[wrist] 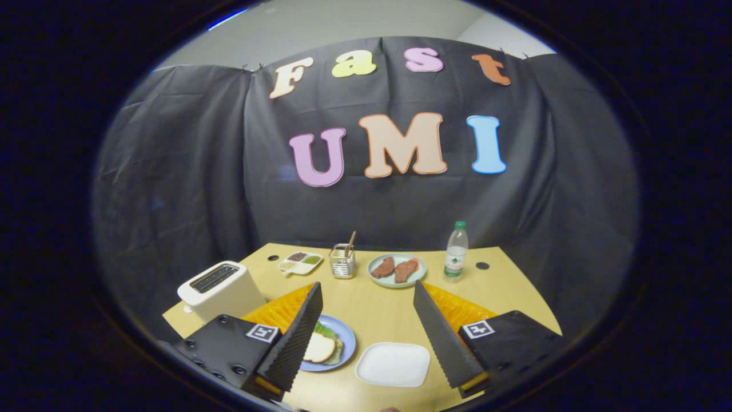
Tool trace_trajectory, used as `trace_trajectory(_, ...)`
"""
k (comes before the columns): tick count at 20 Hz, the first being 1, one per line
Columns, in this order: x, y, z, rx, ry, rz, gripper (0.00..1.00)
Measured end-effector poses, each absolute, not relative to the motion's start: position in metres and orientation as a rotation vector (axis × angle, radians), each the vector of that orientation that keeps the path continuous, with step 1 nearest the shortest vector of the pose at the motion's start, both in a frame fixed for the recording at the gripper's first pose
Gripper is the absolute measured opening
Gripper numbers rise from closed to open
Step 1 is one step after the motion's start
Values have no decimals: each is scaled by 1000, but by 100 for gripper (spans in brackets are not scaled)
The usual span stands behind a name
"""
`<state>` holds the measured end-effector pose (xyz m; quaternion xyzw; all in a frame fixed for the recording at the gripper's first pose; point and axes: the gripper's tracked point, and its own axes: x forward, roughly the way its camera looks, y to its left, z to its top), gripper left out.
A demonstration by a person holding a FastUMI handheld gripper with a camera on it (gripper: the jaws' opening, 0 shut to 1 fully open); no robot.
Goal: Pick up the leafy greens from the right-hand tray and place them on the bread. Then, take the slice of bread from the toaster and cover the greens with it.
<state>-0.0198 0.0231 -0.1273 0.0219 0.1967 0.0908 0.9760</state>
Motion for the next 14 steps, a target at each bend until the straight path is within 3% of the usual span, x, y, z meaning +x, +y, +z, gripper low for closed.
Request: trace_trajectory(14,-68,-50,-19,-26,111,12,100)
